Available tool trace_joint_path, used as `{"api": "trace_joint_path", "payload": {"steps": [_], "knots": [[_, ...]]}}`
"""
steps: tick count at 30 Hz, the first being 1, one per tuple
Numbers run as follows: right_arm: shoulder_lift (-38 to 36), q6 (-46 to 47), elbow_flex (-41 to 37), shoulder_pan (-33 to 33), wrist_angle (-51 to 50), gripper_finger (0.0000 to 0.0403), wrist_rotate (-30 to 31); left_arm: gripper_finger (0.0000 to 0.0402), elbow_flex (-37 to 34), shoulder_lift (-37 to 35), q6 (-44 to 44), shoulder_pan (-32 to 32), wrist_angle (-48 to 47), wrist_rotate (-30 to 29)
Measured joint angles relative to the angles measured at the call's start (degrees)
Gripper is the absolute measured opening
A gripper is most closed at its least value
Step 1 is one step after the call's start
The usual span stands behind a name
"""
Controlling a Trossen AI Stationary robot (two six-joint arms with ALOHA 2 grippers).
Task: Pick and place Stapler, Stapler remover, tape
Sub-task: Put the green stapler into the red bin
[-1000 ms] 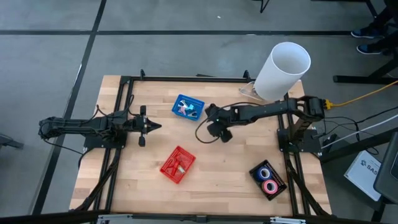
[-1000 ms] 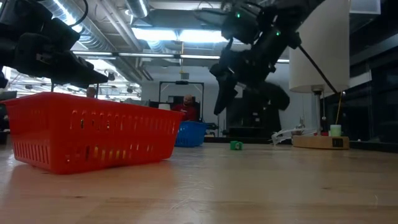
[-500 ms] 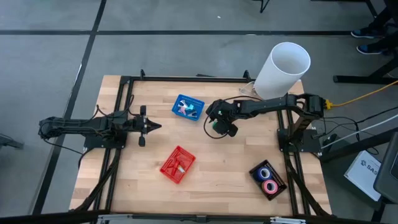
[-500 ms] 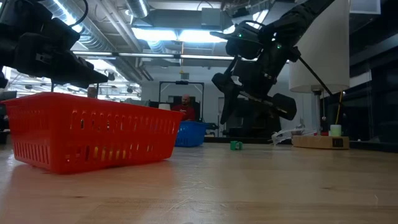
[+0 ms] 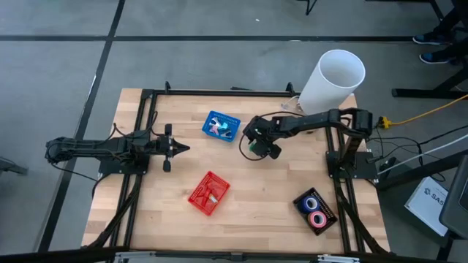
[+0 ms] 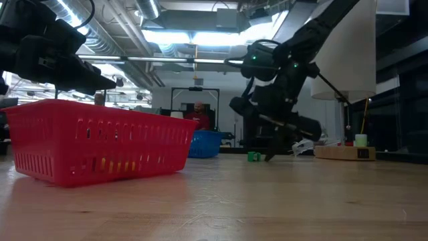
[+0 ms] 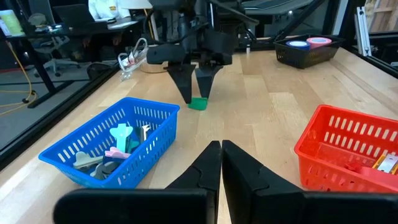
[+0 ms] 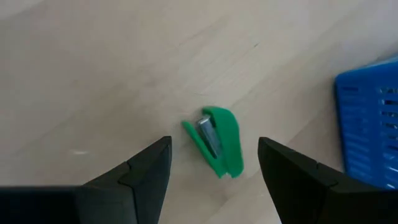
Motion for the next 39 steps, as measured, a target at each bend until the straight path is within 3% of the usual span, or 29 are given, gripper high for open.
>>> {"api": "trace_joint_path", "payload": {"steps": [5,9,20,27,34,39], "knots": [[0.7,0.5,0.1,0.0,0.2,0.0239,0.0,0.0012,0.0,0.0,0.0,0.0,0.0,0.0],[0.8,7.4,0.2,-0.1,-0.9,0.0239,-0.8,0.0009,0.0,0.0,0.0,0.0,0.0,0.0],[1.2,24.9,-0.1,0.3,-5.4,0.0239,-16.2,0.0011,0.0,0.0,0.0,0.0,0.0,0.0],[1.2,30.5,-0.1,1.7,-3.4,0.0205,-16.4,0.0011,0.0,0.0,0.0,0.0,0.0,0.0],[2.0,30.5,0.2,3.5,-3.4,0.0142,-9.3,0.0009,0.0,0.0,0.0,0.0,0.0,0.0],[2.1,30.6,0.2,4.7,-3.1,0.0098,-8.2,0.001,0.0,0.0,0.0,0.0,0.0,0.0]]}}
